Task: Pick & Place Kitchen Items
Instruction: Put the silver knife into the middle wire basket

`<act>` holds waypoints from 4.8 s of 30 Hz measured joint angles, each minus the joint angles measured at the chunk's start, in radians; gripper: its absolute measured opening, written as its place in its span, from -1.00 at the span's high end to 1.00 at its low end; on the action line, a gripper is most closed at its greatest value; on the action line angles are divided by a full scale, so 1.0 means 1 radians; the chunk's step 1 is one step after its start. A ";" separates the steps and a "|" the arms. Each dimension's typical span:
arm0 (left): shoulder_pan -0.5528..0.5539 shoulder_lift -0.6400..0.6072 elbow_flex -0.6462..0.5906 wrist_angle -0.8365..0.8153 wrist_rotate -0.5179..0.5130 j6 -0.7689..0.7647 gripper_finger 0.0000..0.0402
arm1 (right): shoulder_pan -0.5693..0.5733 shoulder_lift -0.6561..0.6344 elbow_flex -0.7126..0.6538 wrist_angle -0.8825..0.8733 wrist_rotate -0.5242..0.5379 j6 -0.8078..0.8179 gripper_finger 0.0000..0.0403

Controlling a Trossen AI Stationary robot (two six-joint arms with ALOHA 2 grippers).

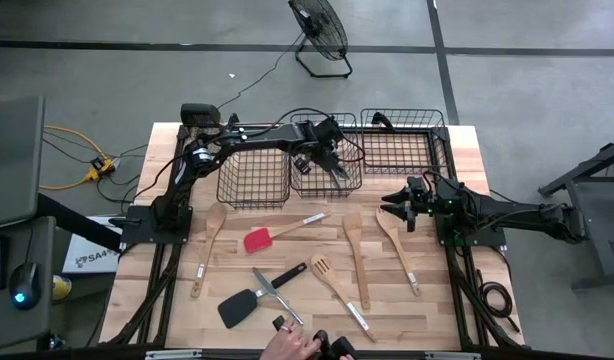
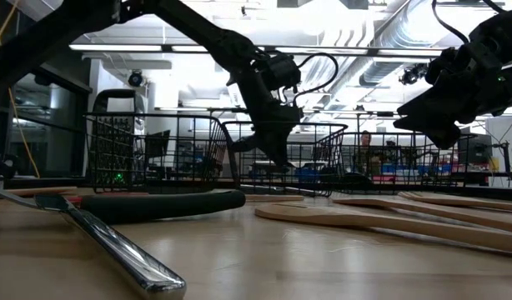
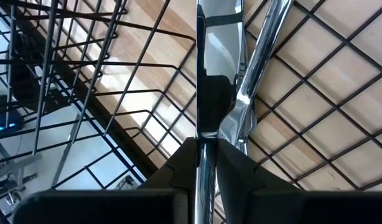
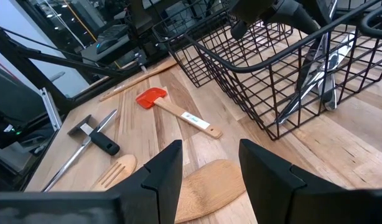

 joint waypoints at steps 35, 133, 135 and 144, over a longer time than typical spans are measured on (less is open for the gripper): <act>-0.047 -0.099 0.000 0.080 -0.085 -0.074 0.62 | 0.000 0.000 0.000 0.000 0.000 0.000 0.25; -0.969 -0.254 -0.456 -0.074 0.120 -1.092 0.01 | 0.000 0.000 0.000 0.000 0.000 0.000 0.25; -0.969 -0.248 -0.455 -0.067 0.120 -1.092 0.01 | 0.000 0.000 0.000 0.000 0.000 0.000 0.25; -0.946 -0.227 -0.457 -0.072 0.146 -1.098 0.01 | 0.000 0.000 0.000 0.000 0.000 0.000 0.25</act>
